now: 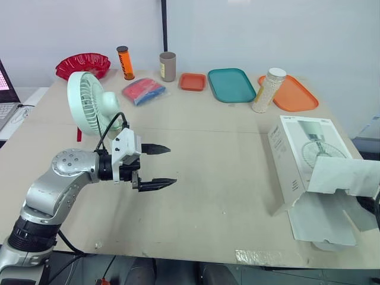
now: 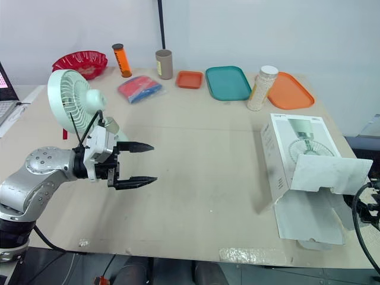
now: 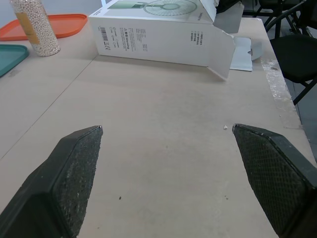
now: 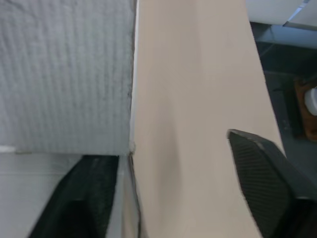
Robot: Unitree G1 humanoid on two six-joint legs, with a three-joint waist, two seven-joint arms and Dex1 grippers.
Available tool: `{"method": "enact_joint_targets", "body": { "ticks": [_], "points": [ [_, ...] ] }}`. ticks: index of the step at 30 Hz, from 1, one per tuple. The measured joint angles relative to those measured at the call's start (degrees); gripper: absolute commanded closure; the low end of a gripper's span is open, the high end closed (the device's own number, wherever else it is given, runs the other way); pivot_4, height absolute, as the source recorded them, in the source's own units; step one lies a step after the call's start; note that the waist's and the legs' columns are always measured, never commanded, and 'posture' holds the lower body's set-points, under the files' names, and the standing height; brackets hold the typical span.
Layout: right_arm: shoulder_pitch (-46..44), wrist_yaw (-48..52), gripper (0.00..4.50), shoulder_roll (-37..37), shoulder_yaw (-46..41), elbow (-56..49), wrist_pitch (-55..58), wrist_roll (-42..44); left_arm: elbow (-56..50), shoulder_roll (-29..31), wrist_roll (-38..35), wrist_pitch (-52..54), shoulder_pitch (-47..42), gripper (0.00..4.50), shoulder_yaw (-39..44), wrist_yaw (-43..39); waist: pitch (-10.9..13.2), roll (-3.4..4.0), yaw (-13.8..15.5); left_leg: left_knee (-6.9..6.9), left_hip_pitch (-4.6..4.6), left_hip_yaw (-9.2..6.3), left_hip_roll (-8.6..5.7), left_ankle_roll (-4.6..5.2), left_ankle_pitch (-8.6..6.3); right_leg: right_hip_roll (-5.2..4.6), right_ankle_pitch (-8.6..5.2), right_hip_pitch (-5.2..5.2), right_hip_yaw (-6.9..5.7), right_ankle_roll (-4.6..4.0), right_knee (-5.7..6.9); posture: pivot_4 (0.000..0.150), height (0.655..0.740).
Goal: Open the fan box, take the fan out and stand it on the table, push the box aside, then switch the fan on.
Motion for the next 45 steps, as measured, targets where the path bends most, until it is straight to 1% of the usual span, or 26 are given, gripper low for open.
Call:
{"method": "enact_joint_targets", "body": {
  "ticks": [4, 8, 11, 12, 17, 19, 22, 24, 25, 27, 29, 30, 31, 32, 34, 36, 37, 38, 39, 40, 42, 43, 44, 45],
  "points": [
    [1.87, 0.40, 0.04, -0.24, -0.92, -1.89, -1.04, -0.04, 0.00, -0.83, 0.01, 0.01, -0.05, 0.00, -0.15, 0.00, -0.02, 0.03, -0.02, 0.00, 0.01, -0.01, 0.01, 0.00, 0.00, 0.01, -0.01, 0.01, -0.01, 0.01, 0.00, 0.150, 0.7400],
    [8.57, 2.80, 0.04, -1.04, -1.81, -5.27, -3.09, -1.18, 0.02, -0.89, 0.01, 0.01, -0.22, 0.00, -0.24, -0.28, -0.03, 0.05, 0.05, -0.01, -0.01, -0.01, -0.02, 0.00, 0.00, -0.01, -0.01, 0.00, 0.00, 0.02, -0.02, 0.150, 0.7400],
    [14.03, 6.60, 0.04, -1.99, -5.31, -8.52, -3.22, -1.25, 0.18, -0.82, 0.01, 0.00, -0.22, 0.00, -0.23, -1.15, -0.04, 0.07, 0.08, 0.00, -0.01, -0.01, -0.07, 0.00, 0.00, -0.03, -0.03, 0.03, 0.04, 0.04, -0.04, 0.150, 0.7400],
    [17.67, 9.86, 0.04, -3.20, -8.32, -11.29, -3.05, -1.07, 0.21, -0.76, 0.01, 0.00, -0.23, 0.00, -0.22, -1.27, -0.06, 0.10, 0.08, -0.01, 0.02, -0.02, -0.07, 0.00, 0.00, -0.03, -0.24, 0.08, 0.03, 0.41, -0.04, 0.150, 0.7400],
    [24.12, 17.84, 0.04, -4.38, -14.90, -17.33, -0.90, 0.60, 0.26, -0.74, -0.01, 0.07, -0.23, 0.00, -0.22, -1.26, -0.07, 0.02, 0.05, -0.02, 0.18, -0.07, -0.05, 0.04, -0.02, -0.01, -0.27, 0.29, -0.01, 0.43, -0.11, 0.150, 0.7400],
    [29.26, 24.25, 0.04, -4.90, -18.66, -22.41, 0.68, 2.47, 0.24, -0.74, -0.03, 0.23, 0.08, 0.00, -0.21, -1.20, -0.08, 0.04, 0.08, -0.02, 0.17, -0.06, -0.07, 0.05, -0.03, -0.02, -0.29, 0.31, 0.00, 0.46, -0.13, 0.150, 0.7400],
    [30.80, 31.74, 0.04, -6.49, -24.42, -28.47, 2.93, 6.94, 0.24, -0.77, -0.05, 0.50, 0.18, 0.00, -0.21, -1.13, -0.07, -0.07, 0.05, 0.02, 0.20, -0.08, -0.07, 0.06, -0.04, -0.02, -0.29, 0.40, -0.01, 0.46, -0.17, 0.150, 0.7400],
    [29.66, 34.33, 0.04, -7.80, -26.50, -30.81, 4.07, 9.82, 0.24, -0.82, -0.05, 0.52, 0.19, 0.00, -0.22, -1.13, -0.07, -0.13, 0.07, 0.02, 0.21, -0.10, -0.07, 0.06, -0.04, -0.02, -0.29, 0.43, -0.02, 0.46, -0.17, 0.150, 0.7400],
    [24.99, 34.85, 0.04, -9.20, -26.72, -32.17, 6.60, 14.45, 0.25, -0.84, -0.02, 0.51, 0.46, 0.00, -0.15, -1.04, -0.09, -0.22, 0.02, 0.02, 0.25, -0.11, -0.06, 0.06, -0.04, -0.01, -0.28, 0.48, -0.02, 0.45, -0.19, 0.150, 0.7400],
    [19.83, 34.49, 0.04, -10.73, -26.94, -33.51, 9.41, 19.52, 0.19, -1.09, -0.02, 0.51, 0.62, 0.00, -0.21, -0.85, -0.07, -0.28, 0.01, 0.04, 0.24, -0.11, -0.08, 0.06, -0.04, -0.02, -0.28, 0.49, -0.02, 0.45, -0.19, 0.150, 0.7400],
    [11.74, 32.02, 0.04, -13.16, -25.57, -34.73, 13.79, 27.47, -0.08, -1.04, -0.01, 0.55, 1.50, 0.00, 0.03, -0.01, -0.04, -0.32, 0.06, 0.03, 0.21, -0.13, -0.09, 0.06, -0.04, -0.02, -0.28, 0.50, -0.01, 0.45, -0.20, 0.150, 0.7400],
    [9.45, 30.88, 0.04, -13.65, -24.77, -34.97, 14.49, 29.78, -0.21, -1.06, -0.01, 0.62, 1.74, 0.00, 0.04, 0.23, -0.03, -0.33, 0.09, 0.03, 0.19, -0.14, -0.09, 0.06, -0.04, -0.01, -0.28, 0.50, -0.01, 0.46, -0.20, 0.150, 0.7400],
    [6.01, 28.69, 0.04, -14.23, -22.55, -35.36, 15.00, 33.03, -0.80, -0.91, -0.02, 0.69, 2.59, 0.00, 0.37, 0.70, -0.03, -0.36, 0.09, 0.03, 0.18, -0.16, -0.11, 0.06, -0.04, -0.01, -0.28, 0.50, 0.00, 0.45, -0.21, 0.150, 0.7400],
    [1.52, 25.42, 0.04, -14.34, -18.97, -35.77, 15.07, 36.55, -1.74, -0.77, -0.12, 1.03, 3.62, 0.00, 0.80, 1.40, -0.01, -0.40, -0.02, 0.05, 0.16, -0.15, -0.11, 0.07, -0.05, -0.02, -0.26, 0.50, 0.02, 0.42, -0.21, 0.150, 0.7400],
    [-4.63, 19.15, 0.04, -14.48, -12.26, -36.35, 14.70, 42.77, -3.63, -0.52, -0.38, 1.92, 5.38, 0.00, 1.38, 2.75, 0.01, -0.43, 0.00, 0.05, 0.13, -0.17, -0.15, 0.09, -0.06, -0.02, -0.26, 0.50, 0.09, 0.42, -0.21, 0.150, 0.7400],
    [-8.90, 14.09, 0.04, -14.49, -6.54, -36.63, 13.99, 46.67, -5.19, 0.17, -0.74, 2.68, 6.99, 0.00, 2.41, 3.64, 0.01, -0.42, 0.05, 0.05, 0.12, -0.18, -0.16, 0.09, -0.06, -0.02, -0.26, 0.49, 0.12, 0.41, -0.21, 0.150, 0.7400],
    [-10.12, 12.20, 0.04, -14.49, -4.81, -36.68, 13.61, 47.89, -5.70, 0.64, -0.92, 2.89, 7.55, 0.00, 2.80, 4.02, 0.01, -0.42, 0.08, 0.05, 0.12, -0.18, -0.16, 0.09, -0.06, -0.02, -0.26, 0.49, 0.14, 0.41, -0.21, 0.150, 0.7400],
    [-13.58, 9.48, 0.04, -14.33, -0.13, -36.68, 12.11, 47.98, -6.74, 1.22, -1.13, 3.18, 9.16, 0.00, 4.20, 4.76, 0.00, -0.44, 0.08, 0.07, 0.11, -0.19, -0.16, 0.09, -0.06, -0.01, -0.27, 0.50, 0.17, 0.43, -0.21, 0.150, 0.7400],
    [-15.25, 7.80, 0.04, -14.01, 2.24, -36.72, 10.70, 47.84, -7.09, 1.26, -1.16, 3.49, 9.71, 0.00, 4.62, 5.25, 0.01, -0.42, 0.07, 0.07, 0.11, -0.18, -0.17, 0.09, -0.06, -0.03, -0.28, 0.49, 0.18, 0.46, -0.21, 0.150, 0.7400],
    [-18.40, 4.88, 0.04, -13.25, 7.34, -36.57, 8.49, 47.12, -8.42, 1.33, -1.43, 4.19, 11.23, 0.00, 5.50, 6.41, 0.01, -0.42, 0.06, 0.08, 0.11, -0.19, -0.18, 0.09, -0.06, -0.03, -0.30, 0.49, 0.18, 0.48, -0.21, 0.150, 0.7400],
    [-19.19, 3.66, 0.04, -12.89, 9.38, -36.40, 7.41, 46.77, -8.85, 1.33, -1.65, 4.41, 11.65, 0.00, 5.58, 6.84, 0.01, -0.42, 0.20, 0.08, 0.09, -0.21, -0.18, 0.09, -0.06, -0.03, -0.30, 0.49, 0.16, 0.48, -0.21, 0.150, 0.7400],
    [-22.13, 2.68, 0.04, -11.82, 14.05, -35.52, 5.28, 44.65, -10.25, 1.36, -1.65, 4.43, 13.61, 0.00, 6.99, 8.16, -0.02, -0.47, 0.43, 0.08, 0.10, -0.21, -0.18, 0.10, -0.06, -0.01, -0.31, 0.49, 0.19, 0.51, -0.24, 0.150, 0.7400],
    [-23.17, 2.28, 0.04, -11.05, 15.76, -35.13, 4.00, 43.50, -10.66, 1.19, -1.60, 4.45, 14.27, 0.00, 7.21, 8.96, -0.03, -0.47, 0.29, 0.09, 0.10, -0.18, -0.13, 0.10, -0.07, 0.00, -0.31, 0.49, 0.22, 0.50, -0.24, 0.150, 0.7400],
    [-25.38, 1.97, 0.04, -9.45, 20.61, -34.23, 1.12, 40.68, -12.02, 0.83, -1.21, 4.54, 16.38, 0.00, 7.70, 10.79, -0.03, -0.48, 0.01, 0.08, 0.11, -0.17, -0.14, 0.11, -0.07, -0.01, -0.28, 0.49, 0.25, 0.45, -0.23, 0.150, 0.7400]
  ]
}}
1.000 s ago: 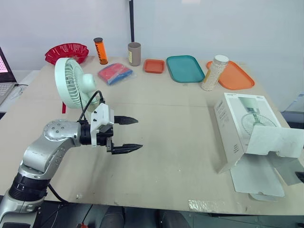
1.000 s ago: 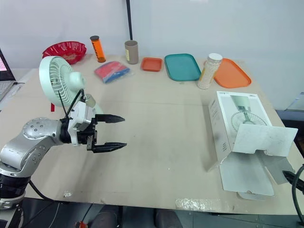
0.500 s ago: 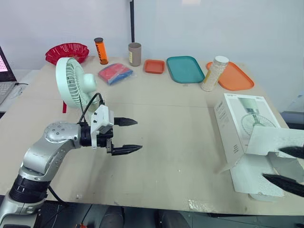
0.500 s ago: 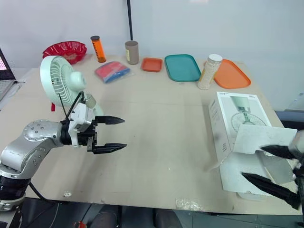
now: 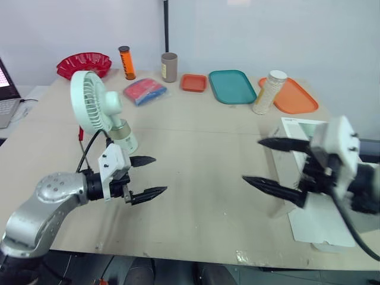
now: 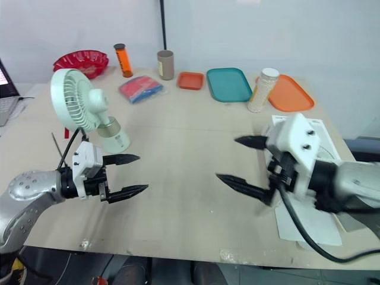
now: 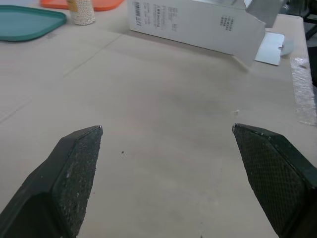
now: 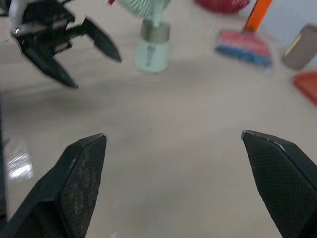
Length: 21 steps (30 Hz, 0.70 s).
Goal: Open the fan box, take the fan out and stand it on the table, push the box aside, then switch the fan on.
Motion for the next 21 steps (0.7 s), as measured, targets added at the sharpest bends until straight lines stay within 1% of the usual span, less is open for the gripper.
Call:
{"method": "enact_joint_targets", "body": {
  "ticks": [1, 3, 6, 8, 9, 10, 12, 14, 19, 21],
  "points": [
    [-0.37, -0.01, 0.04, 0.33, 0.87, 0.25, -0.49, -0.43, -0.33, -0.02, 0.14, 0.01, 0.45, 0.00, 0.12, 0.37, 0.00, 0.00, -0.10, -0.01, 0.00, 0.00, 0.00, 0.00, 0.00, 0.00, 0.00, 0.00, 0.00, 0.00, 0.00, 0.150, 0.7400],
    [-3.05, 0.04, 0.04, 3.38, 8.69, 2.33, -3.33, -3.57, -2.97, -0.41, 0.91, 0.06, 4.61, 0.00, 1.43, 3.22, 0.05, 0.08, -0.02, -0.01, -0.01, -0.03, 0.01, 0.01, -0.01, 0.02, 0.04, -0.04, -0.02, -0.10, 0.04, 0.150, 0.7400],
    [-6.72, -0.74, 0.04, 5.49, 13.17, 4.56, -5.02, -5.78, -5.90, -1.20, 0.88, 0.15, 8.08, 0.00, 4.51, 5.61, 0.05, 0.10, -0.02, 0.00, -0.01, -0.01, 0.06, 0.01, -0.01, 0.04, 0.12, -0.06, 0.00, -0.24, 0.04, 0.150, 0.7400],
    [-9.84, -1.24, 0.04, 6.54, 15.19, 7.26, -5.11, -6.16, -8.67, -2.26, 1.28, -0.66, 12.94, 0.00, 8.31, 7.44, 0.04, 0.08, 0.06, -0.02, -0.02, 0.00, 0.02, 0.01, -0.01, 0.00, 0.14, -0.05, -0.01, -0.28, 0.03, 0.150, 0.7400],
    [-12.31, -1.04, 0.04, 7.26, 16.49, 10.20, -5.09, -6.35, -11.27, -4.51, 1.34, -0.72, 19.27, 0.00, 12.79, 10.07, 0.05, 0.08, 0.06, 0.00, -0.02, 0.00, 0.02, 0.04, -0.03, -0.02, 0.15, -0.05, 0.00, -0.32, 0.02, 0.150, 0.7400],
    [-13.65, -0.80, 0.04, 7.58, 17.25, 11.90, -5.04, -6.38, -12.98, -5.30, 1.66, -1.01, 22.22, 0.00, 14.95, 11.49, 0.04, 0.08, 0.13, 0.00, -0.01, -0.02, 0.04, 0.04, -0.03, 0.00, 0.17, -0.05, -0.03, -0.35, 0.03, 0.150, 0.7400],
    [-15.34, 0.06, 0.04, 7.87, 18.78, 13.24, -4.76, -6.39, -15.50, -7.15, 2.50, -1.98, 24.79, 0.00, 17.23, 13.55, 0.04, 0.09, 0.16, 0.00, 0.00, 0.01, 0.04, 0.04, -0.03, 0.00, 0.17, -0.05, 0.00, -0.36, 0.02, 0.150, 0.7400],
    [-16.41, 1.33, 0.04, 8.03, 20.27, 14.21, -4.63, -6.34, -18.25, -9.42, 2.65, -2.11, 26.61, 0.00, 19.97, 16.96, 0.04, 0.07, 0.17, 0.00, 0.00, 0.01, 0.04, 0.05, -0.03, 0.00, 0.17, -0.04, -0.01, -0.36, 0.02, 0.150, 0.7400],
    [-18.17, 2.69, 0.04, 9.87, 21.67, 16.60, -4.32, -6.27, -19.16, -11.30, 2.25, -1.61, 26.47, 0.00, 25.84, 23.11, 0.03, 0.08, 0.16, 0.00, 0.00, 0.00, 0.05, 0.04, -0.03, 0.03, 0.18, -0.04, -0.01, -0.37, 0.03, 0.150, 0.7400],
    [-19.49, 3.36, 0.04, 10.45, 22.85, 17.02, -4.34, -6.41, -19.19, -11.60, 0.73, -0.55, 26.14, 0.00, 27.98, 25.36, 0.04, 0.08, 0.14, -0.01, 0.00, 0.00, 0.05, 0.05, -0.03, 0.03, 0.18, -0.06, -0.01, -0.37, 0.03, 0.150, 0.7400]
  ]
}}
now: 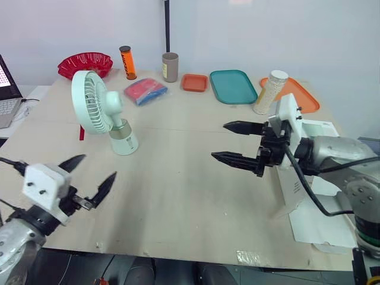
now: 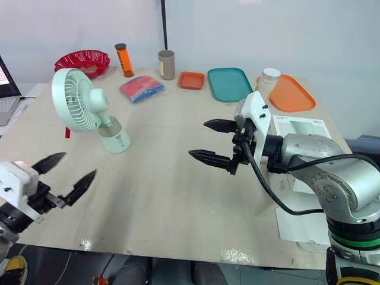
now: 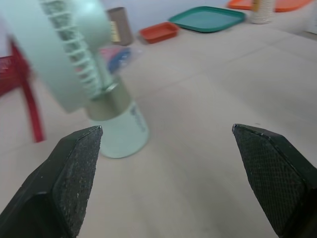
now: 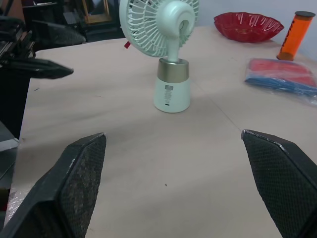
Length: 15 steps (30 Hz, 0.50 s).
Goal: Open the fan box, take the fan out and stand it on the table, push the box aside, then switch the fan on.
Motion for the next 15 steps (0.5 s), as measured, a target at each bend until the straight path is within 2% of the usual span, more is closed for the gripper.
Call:
{"method": "enact_joint_targets", "body": {
  "ticks": [4, 7, 15],
  "points": [
    [-1.82, 0.71, 0.04, 0.92, 1.02, 0.82, 0.03, -0.49, 0.05, -0.45, -2.54, 2.31, -0.15, 0.00, 1.55, 3.37, 0.00, 0.00, -0.05, 0.00, 0.00, 0.00, 0.00, 0.00, 0.00, 0.00, 0.01, 0.00, 0.01, -0.01, 0.00, 0.150, 0.7400],
    [-3.03, 0.67, 0.04, 2.02, 1.78, 1.05, 0.23, -0.45, 2.65, -0.73, -3.38, 4.34, -4.24, 0.00, 1.49, 7.19, -0.01, -0.01, -0.03, 0.01, 0.00, -0.05, 0.01, 0.00, 0.00, 0.03, 0.02, 0.00, -0.05, -0.04, 0.02, 0.150, 0.7400],
    [-3.57, -0.51, 0.04, 4.11, 2.72, 0.67, 0.84, -0.54, 9.63, 1.05, 3.06, 5.14, -16.15, 0.00, -7.08, 12.80, 0.00, -0.02, 0.07, -0.01, -0.06, -0.06, -0.03, 0.00, 0.00, -0.01, 0.02, -0.02, -0.06, -0.02, 0.00, 0.150, 0.7400]
  ]
}}
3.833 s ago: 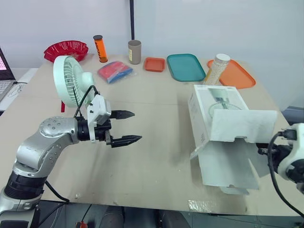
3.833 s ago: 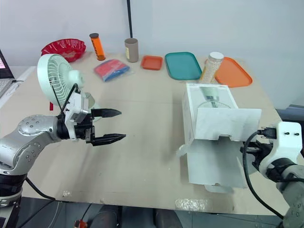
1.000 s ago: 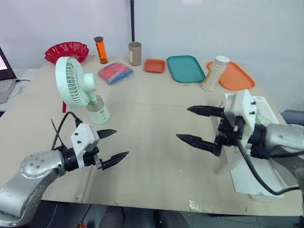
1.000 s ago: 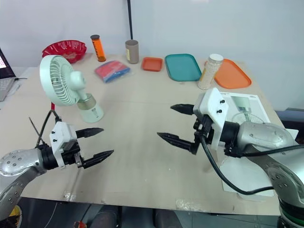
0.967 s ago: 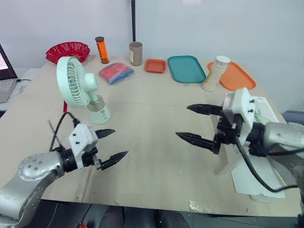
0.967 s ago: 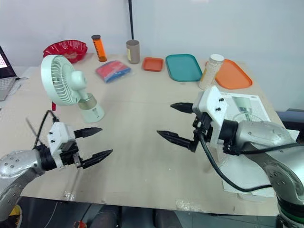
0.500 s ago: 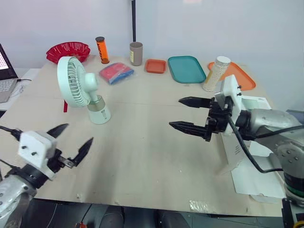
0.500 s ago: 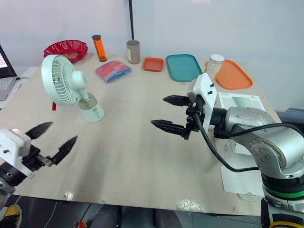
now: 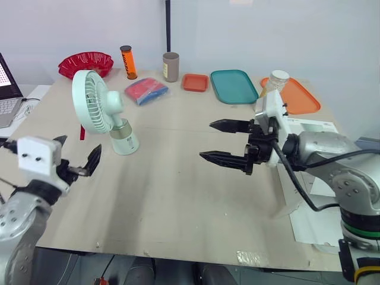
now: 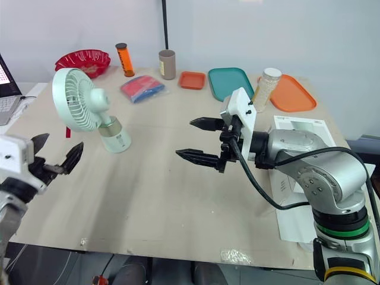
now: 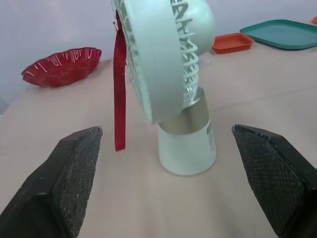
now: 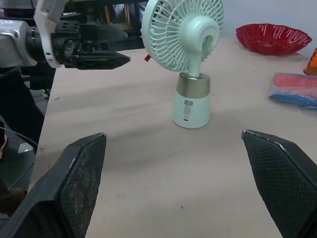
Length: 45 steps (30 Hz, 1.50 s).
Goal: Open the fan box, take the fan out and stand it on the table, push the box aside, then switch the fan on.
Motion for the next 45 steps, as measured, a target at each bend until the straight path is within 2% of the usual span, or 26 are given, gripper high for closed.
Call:
{"method": "enact_joint_targets", "body": {
  "ticks": [12, 21, 27, 33, 37, 44, 45],
  "points": [
    [0.12, -3.09, 0.04, 1.35, -0.10, -2.59, 1.68, 0.73, 4.24, -1.62, 2.34, 3.50, -11.99, 0.00, -5.07, 5.48, 0.00, -0.01, -0.10, 0.00, 0.00, 0.01, -0.02, 0.00, 0.00, 0.00, 0.01, -0.01, 0.01, 0.01, 0.01, 0.150, 0.7400],
    [0.25, -4.38, 0.04, 1.95, -0.11, -3.08, 1.96, 0.85, 7.12, -2.89, 4.19, 4.10, -14.80, 0.00, -6.38, 6.89, -0.01, -0.02, -0.07, 0.00, -0.02, -0.01, -0.03, 0.00, 0.00, -0.02, 0.01, -0.01, -0.01, 0.01, 0.00, 0.150, 0.7400],
    [0.64, -5.06, 0.04, 2.07, -0.13, -3.43, 1.99, 1.23, 11.00, -5.08, 5.54, 4.66, -19.72, 0.00, -7.80, 8.82, 0.00, -0.02, -0.05, 0.00, -0.03, -0.02, -0.05, 0.00, 0.00, -0.02, 0.00, -0.01, -0.03, 0.01, 0.00, 0.150, 0.7400],
    [0.64, -5.39, 0.04, 2.07, -0.13, -3.43, 2.00, 1.23, 11.19, -6.68, 6.28, 4.70, -20.04, 0.00, -8.92, 9.64, 0.00, -0.02, -0.11, -0.02, -0.03, -0.02, -0.04, 0.00, 0.00, -0.02, 0.00, -0.02, -0.02, 0.02, -0.01, 0.150, 0.7400],
    [0.68, -5.50, 0.00, 2.07, -0.13, -3.43, 2.00, 1.18, 11.04, -6.88, 6.45, 5.01, -19.67, 1.02, -8.84, 9.90, 0.00, -0.02, -0.09, -0.01, -0.03, -0.02, -0.05, 0.00, 0.00, -0.02, 0.00, -0.02, -0.03, 0.02, 0.00, 0.150, 0.7400],
    [0.89, -5.29, 0.00, 2.06, -0.12, -3.42, 1.96, -0.01, 10.88, -7.00, 6.47, 5.14, -19.69, 1.02, -8.82, 9.92, 0.00, -0.02, -0.09, -0.01, -0.03, -0.02, -0.05, 0.00, 0.00, -0.03, 0.00, -0.02, -0.02, 0.02, -0.01, 0.150, 0.7400],
    [0.89, -5.21, 0.00, 2.06, -0.12, -3.42, 1.96, -0.05, 10.88, -7.00, 6.47, 5.14, -19.71, 1.55, -8.82, 9.90, 0.00, -0.02, -0.09, -0.01, -0.03, -0.02, -0.05, 0.00, 0.00, -0.02, 0.00, -0.02, -0.02, 0.02, -0.01, 0.150, 0.7400]
  ]
}}
